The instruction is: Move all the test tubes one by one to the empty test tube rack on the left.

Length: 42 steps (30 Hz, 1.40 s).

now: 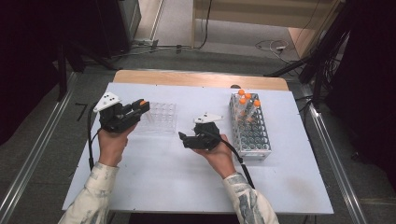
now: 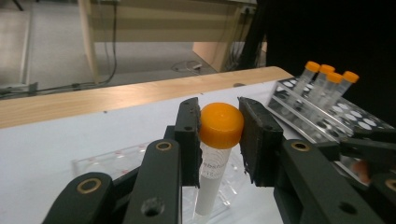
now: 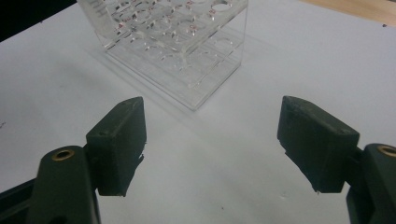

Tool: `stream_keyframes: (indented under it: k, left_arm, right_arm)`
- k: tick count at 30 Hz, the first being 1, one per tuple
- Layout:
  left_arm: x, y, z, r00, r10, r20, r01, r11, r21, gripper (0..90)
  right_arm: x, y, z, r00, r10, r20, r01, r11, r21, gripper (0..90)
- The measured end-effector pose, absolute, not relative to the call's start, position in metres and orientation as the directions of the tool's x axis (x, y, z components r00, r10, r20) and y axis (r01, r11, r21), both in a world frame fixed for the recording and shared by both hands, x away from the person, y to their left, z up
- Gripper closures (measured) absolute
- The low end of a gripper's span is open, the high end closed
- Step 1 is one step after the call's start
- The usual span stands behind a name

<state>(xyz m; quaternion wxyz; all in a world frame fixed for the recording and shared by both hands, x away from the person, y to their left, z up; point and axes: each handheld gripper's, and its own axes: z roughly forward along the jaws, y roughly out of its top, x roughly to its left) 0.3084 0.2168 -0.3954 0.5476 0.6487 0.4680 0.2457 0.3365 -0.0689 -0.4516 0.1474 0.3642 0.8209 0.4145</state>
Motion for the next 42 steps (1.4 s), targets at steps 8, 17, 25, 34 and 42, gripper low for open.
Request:
stream_keyframes:
  k: [8,17,25,34,42]
  left_arm:
    - [0.308,0.243,-0.389,0.349,0.923,-0.163,0.3,0.054,0.952,70.4]
    - [0.318,0.255,-0.395,0.3,0.941,-0.153,0.304,0.058,0.951,70.4]
    - [0.332,0.25,-0.42,0.299,0.946,-0.125,0.383,0.001,0.924,70.4]
    - [0.332,0.238,-0.439,0.286,0.957,-0.043,0.421,-0.085,0.903,70.2]
    - [0.332,0.237,-0.443,0.27,0.962,-0.029,0.43,-0.094,0.898,66.4]
  right_arm:
    - [0.336,-0.071,-0.452,-0.688,0.723,0.056,0.473,0.389,0.791,22.6]
    - [0.335,-0.073,-0.451,-0.686,0.725,0.06,0.475,0.383,0.792,22.7]
    - [0.334,-0.073,-0.452,-0.687,0.724,0.06,0.475,0.385,0.791,22.7]
    - [0.333,-0.073,-0.452,-0.69,0.721,0.058,0.469,0.385,0.795,22.8]
    - [0.333,-0.074,-0.452,-0.688,0.724,0.057,0.469,0.383,0.796,22.8]
